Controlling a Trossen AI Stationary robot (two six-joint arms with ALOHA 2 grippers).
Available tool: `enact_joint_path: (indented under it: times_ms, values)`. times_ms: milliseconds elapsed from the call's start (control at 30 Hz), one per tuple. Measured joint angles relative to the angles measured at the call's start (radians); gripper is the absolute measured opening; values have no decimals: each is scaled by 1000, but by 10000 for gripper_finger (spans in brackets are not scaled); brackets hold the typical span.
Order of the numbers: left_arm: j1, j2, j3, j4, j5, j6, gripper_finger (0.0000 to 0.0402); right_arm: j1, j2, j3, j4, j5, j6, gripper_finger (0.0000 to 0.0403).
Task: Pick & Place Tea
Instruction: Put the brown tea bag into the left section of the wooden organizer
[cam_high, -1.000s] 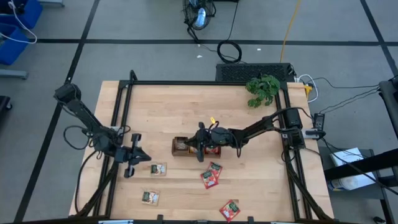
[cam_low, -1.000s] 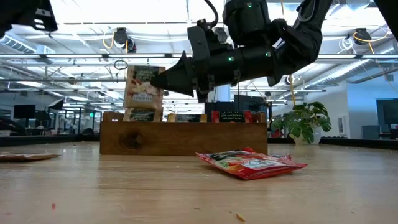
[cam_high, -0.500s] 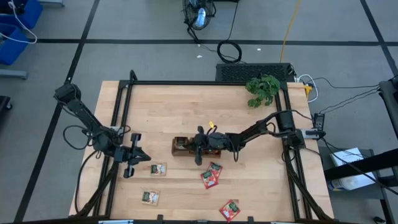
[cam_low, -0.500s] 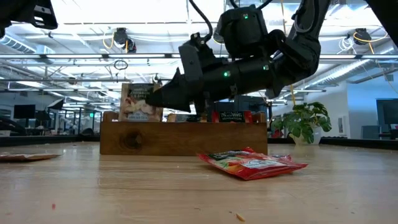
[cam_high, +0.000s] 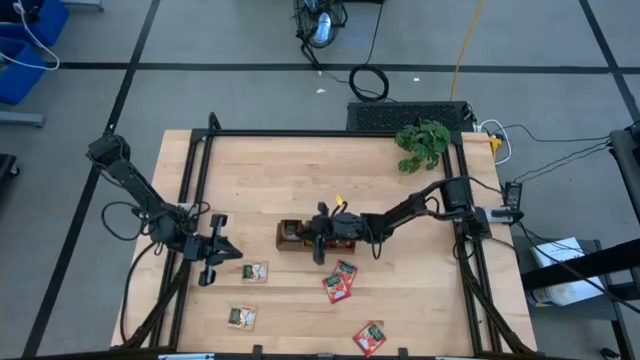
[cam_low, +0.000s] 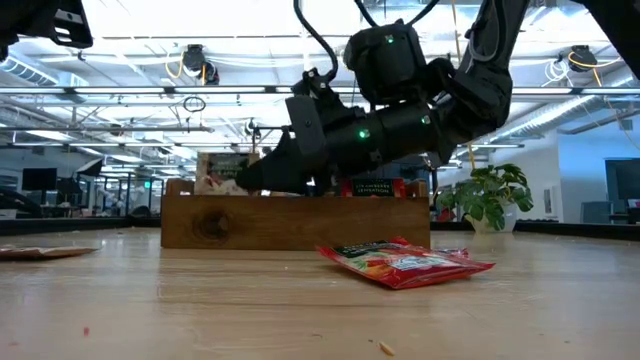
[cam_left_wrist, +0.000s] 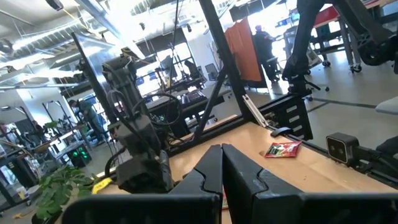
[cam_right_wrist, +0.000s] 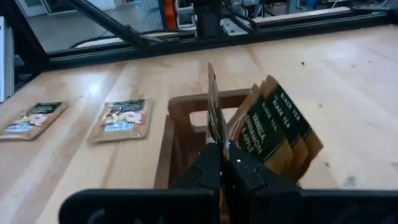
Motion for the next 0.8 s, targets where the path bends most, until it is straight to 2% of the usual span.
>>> enact_joint_path:
  times_ms: [233,333,600,800]
  values:
    - [0,0,0,-3,0,-7,10,4,-2,1,-15,-1,-66,13]
    - [0,0,0,-9,0,-14,10,8,-2,1,-4,5,-82,43]
    - [0,0,0,-26,0,-26,10,8,-2,1,36,67,-95,154]
    - [0,0,0,-26,0,-28,10,20,-25,1,104,107,-210,194]
